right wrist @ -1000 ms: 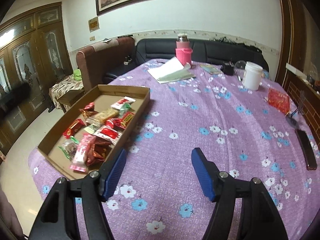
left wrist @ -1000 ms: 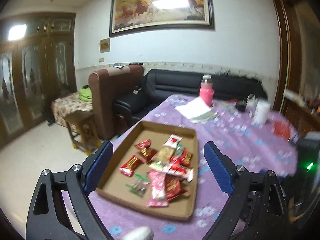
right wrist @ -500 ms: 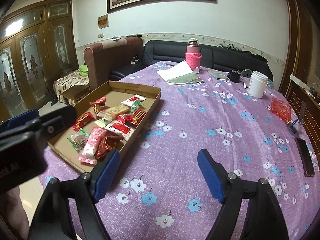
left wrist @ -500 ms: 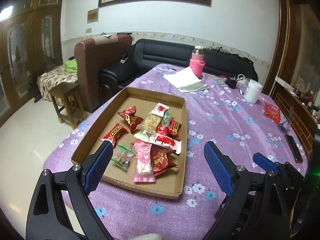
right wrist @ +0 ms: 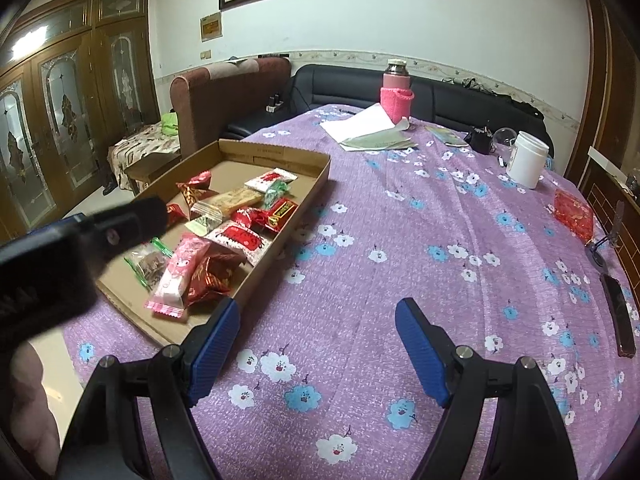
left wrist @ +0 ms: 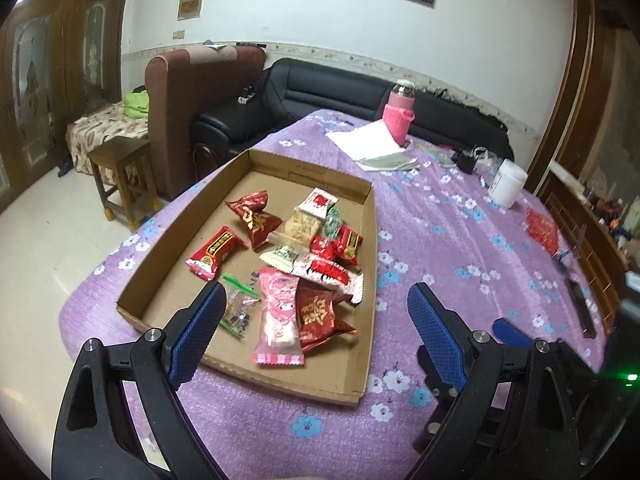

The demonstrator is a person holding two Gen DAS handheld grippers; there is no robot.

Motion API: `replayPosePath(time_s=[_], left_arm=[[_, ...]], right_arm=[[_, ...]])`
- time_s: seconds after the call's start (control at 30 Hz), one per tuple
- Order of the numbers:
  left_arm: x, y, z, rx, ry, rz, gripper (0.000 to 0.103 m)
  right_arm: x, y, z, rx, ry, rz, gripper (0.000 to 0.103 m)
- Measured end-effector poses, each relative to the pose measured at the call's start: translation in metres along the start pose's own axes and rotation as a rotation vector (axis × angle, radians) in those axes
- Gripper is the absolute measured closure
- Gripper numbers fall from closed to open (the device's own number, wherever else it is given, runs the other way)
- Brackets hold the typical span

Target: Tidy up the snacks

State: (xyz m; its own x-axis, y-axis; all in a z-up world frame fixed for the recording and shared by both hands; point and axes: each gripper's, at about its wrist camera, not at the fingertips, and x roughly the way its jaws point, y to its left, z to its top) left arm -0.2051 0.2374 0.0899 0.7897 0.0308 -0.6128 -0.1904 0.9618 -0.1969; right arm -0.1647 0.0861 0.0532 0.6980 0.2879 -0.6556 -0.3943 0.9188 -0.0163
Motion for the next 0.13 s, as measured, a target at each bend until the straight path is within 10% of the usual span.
replayPosePath(time_s=[0.13], left_arm=[[0.0024,-0.0076,0.0032,0.046,-0.003,0.006,0.01]], right_arm=[[0.0088,-0.0045,0.0006,0.01,0.022,0.004,0.021]])
